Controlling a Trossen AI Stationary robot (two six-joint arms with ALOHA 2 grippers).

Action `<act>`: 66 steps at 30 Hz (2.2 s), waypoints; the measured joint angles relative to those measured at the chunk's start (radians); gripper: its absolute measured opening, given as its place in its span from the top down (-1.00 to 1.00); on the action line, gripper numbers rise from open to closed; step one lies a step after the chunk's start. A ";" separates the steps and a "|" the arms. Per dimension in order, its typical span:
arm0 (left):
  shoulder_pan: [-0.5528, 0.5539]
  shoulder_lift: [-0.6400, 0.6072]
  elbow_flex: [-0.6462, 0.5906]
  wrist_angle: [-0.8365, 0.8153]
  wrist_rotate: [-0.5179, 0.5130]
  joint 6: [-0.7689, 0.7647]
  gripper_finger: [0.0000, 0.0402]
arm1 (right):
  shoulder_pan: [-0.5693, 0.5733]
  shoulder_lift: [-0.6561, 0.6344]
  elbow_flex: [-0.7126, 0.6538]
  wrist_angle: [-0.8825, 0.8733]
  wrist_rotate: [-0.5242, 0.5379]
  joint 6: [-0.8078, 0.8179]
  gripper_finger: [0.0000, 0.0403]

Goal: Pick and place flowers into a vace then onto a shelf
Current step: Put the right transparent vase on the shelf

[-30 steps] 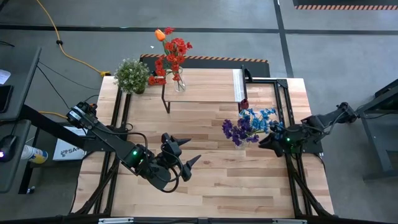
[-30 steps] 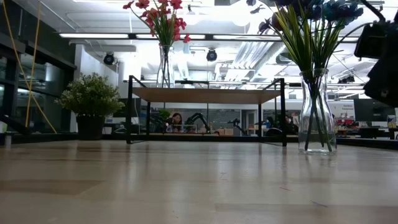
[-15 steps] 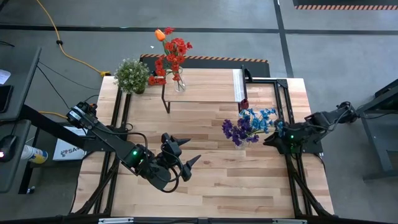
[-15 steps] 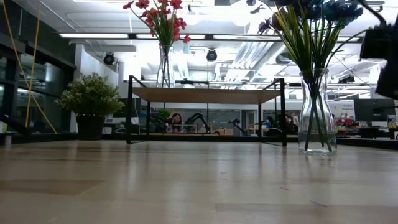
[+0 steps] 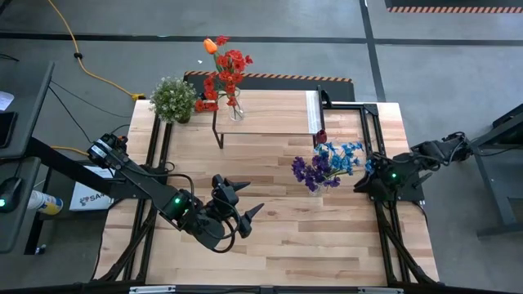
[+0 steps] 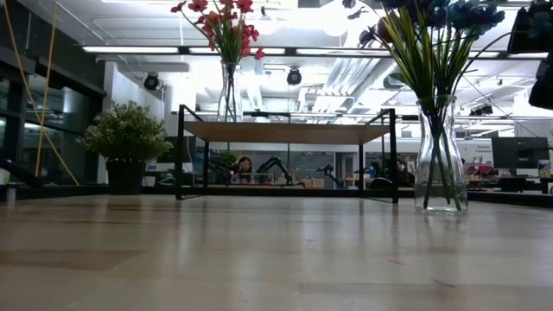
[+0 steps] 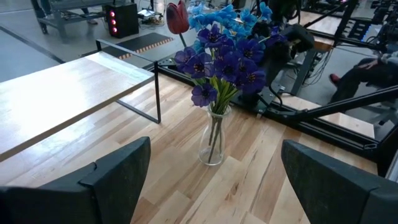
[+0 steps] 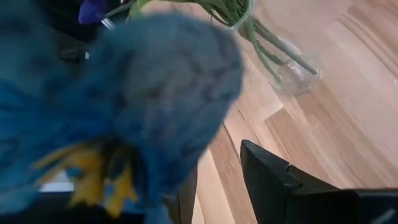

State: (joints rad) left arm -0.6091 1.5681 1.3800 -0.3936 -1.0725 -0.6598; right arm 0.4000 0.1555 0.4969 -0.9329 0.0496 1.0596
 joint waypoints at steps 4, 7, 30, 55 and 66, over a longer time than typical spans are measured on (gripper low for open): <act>0.000 0.000 0.000 -0.001 0.000 0.000 -0.95 | 0.000 0.000 0.000 0.001 0.004 0.011 0.43; 0.000 0.000 0.000 -0.001 0.000 0.000 -0.95 | 0.000 0.000 0.000 0.004 0.010 0.035 0.43; 0.000 0.000 0.000 -0.022 0.030 0.000 -0.95 | 0.000 0.000 -0.068 0.047 0.041 0.156 0.43; 0.000 0.000 0.000 -0.021 0.030 0.000 -0.95 | 0.002 0.005 -0.341 0.463 0.075 0.226 0.43; 0.000 0.000 0.000 -0.021 0.030 0.000 -0.95 | 0.060 0.008 -0.347 0.484 0.188 0.311 0.43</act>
State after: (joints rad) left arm -0.6090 1.5681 1.3796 -0.4141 -1.0428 -0.6601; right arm 0.4602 0.1636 0.1495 -0.4487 0.2377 1.3708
